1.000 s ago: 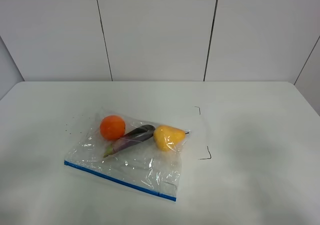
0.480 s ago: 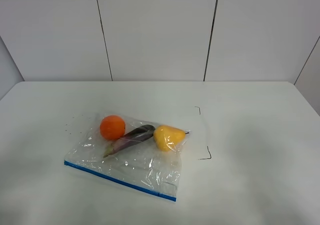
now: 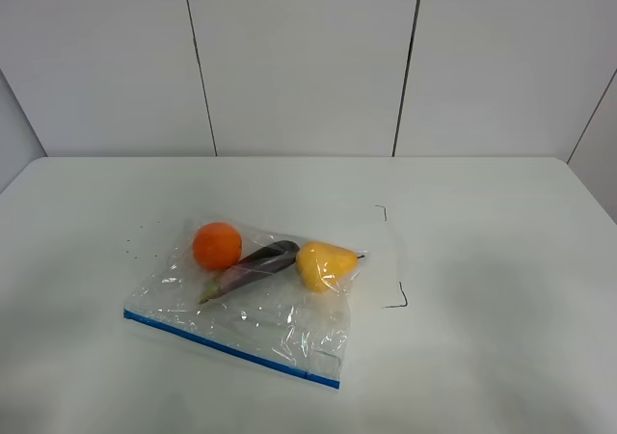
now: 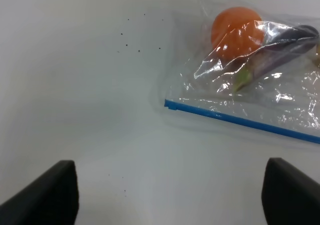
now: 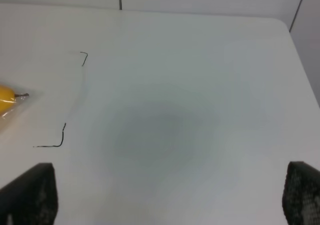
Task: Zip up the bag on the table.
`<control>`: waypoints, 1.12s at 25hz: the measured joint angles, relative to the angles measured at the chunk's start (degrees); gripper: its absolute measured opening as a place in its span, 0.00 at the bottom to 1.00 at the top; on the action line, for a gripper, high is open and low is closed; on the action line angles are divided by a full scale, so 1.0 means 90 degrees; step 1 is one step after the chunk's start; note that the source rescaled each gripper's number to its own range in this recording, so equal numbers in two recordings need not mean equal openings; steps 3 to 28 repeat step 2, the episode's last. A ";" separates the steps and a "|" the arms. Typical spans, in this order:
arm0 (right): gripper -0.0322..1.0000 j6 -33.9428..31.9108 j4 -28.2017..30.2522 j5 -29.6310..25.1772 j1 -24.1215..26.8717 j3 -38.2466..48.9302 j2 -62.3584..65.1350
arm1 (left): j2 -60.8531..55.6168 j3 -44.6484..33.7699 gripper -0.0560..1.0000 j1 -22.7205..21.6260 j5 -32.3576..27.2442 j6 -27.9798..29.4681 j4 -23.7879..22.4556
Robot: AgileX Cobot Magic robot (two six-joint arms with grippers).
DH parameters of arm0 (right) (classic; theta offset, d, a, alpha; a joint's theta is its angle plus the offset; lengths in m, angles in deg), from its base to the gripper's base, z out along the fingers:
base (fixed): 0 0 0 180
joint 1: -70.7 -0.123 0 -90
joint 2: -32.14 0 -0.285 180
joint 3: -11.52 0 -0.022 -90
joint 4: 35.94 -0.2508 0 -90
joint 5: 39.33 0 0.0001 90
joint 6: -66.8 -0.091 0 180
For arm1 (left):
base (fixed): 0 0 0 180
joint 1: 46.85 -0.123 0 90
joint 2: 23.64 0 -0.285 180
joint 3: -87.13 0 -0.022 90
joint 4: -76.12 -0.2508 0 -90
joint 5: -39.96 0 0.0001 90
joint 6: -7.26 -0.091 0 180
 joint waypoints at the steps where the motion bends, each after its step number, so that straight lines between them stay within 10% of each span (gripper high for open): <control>1: 1.00 0.0000 0.0000 0.0000 0.0000 0.0000 0.0000 | 0.0000 0.0000 0.96 0.0000 0.0000 0.0000 0.0000; 28: 1.00 0.0000 0.0000 0.0000 0.0000 0.0000 0.0000 | 0.0000 0.0000 0.96 0.0000 0.0000 0.0000 0.0000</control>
